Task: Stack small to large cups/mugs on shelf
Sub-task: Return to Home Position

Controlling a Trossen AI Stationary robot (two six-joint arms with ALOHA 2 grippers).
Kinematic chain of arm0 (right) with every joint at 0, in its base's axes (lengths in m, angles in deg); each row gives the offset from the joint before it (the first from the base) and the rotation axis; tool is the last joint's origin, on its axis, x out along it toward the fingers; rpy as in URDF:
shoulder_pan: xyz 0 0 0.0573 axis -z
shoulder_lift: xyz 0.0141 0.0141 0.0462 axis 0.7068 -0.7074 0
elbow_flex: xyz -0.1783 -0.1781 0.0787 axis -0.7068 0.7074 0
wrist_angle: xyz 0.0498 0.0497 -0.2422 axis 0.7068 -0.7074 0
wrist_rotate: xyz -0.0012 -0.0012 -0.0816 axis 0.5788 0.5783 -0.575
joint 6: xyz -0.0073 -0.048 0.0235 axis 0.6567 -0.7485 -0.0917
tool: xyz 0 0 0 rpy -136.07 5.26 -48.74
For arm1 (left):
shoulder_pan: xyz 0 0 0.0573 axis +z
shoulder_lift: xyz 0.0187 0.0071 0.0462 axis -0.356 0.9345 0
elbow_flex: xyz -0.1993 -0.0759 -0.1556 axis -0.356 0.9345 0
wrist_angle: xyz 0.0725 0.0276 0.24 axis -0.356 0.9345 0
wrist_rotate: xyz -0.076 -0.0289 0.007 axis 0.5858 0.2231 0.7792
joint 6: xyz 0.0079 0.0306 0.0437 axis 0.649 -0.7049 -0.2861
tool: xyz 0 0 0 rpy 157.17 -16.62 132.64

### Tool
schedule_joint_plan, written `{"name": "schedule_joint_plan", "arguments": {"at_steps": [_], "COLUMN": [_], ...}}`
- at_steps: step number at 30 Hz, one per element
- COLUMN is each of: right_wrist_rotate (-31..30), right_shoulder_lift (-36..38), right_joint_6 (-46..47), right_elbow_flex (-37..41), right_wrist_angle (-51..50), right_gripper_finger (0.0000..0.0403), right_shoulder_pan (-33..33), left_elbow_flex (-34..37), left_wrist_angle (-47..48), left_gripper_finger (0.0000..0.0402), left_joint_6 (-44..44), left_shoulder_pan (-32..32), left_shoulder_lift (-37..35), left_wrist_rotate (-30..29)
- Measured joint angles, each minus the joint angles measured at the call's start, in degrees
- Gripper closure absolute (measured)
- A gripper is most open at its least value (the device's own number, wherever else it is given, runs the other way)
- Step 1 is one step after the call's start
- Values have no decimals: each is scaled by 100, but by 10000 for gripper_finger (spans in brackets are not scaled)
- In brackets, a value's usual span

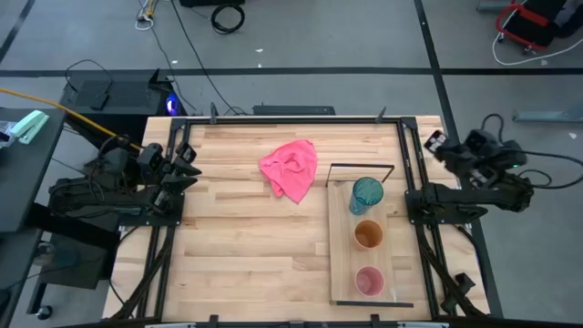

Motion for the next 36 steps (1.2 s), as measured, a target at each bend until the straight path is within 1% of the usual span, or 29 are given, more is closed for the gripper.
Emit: {"name": "schedule_joint_plan", "arguments": {"at_steps": [2, 6, 11, 13, 15, 21, 29, 36], "right_wrist_rotate": [2, 4, 41, 44, 42, 42, 2, 2], "right_shoulder_lift": [-4, 0, 0, -1, -7, -7, -2, -4], "right_joint_6": [123, 341, 512, 596, 642, 973, 1159, 1153], "right_elbow_flex": [250, 794, 1413, 1620, 1751, 2130, 2576, 2714], "right_wrist_angle": [146, 878, 1732, 1876, 1921, 2046, 2505, 2481], "right_gripper_finger": [309, 309, 309, 309, 309, 309, 309, 309], "right_shoulder_pan": [0, 0, 0, 0, 0, 0, 0, 0], "left_elbow_flex": [140, 453, 1061, 1285, 1437, 1660, 1733, 1733], "left_wrist_angle": [-105, -412, -1272, -1614, -1743, -1743, -1708, -1255], "left_gripper_finger": [294, 294, 294, 294, 294, 294, 294, 294], "left_joint_6": [42, 182, 376, 479, 509, 781, 757, 771], "left_shoulder_pan": [0, 0, 0, 0, 1, 11, 11, 11], "left_shoulder_lift": [-35, -49, -46, -47, -48, -35, -35, 8], "left_wrist_rotate": [-2, -4, -24, -24, -24, -26, -79, -138]}}
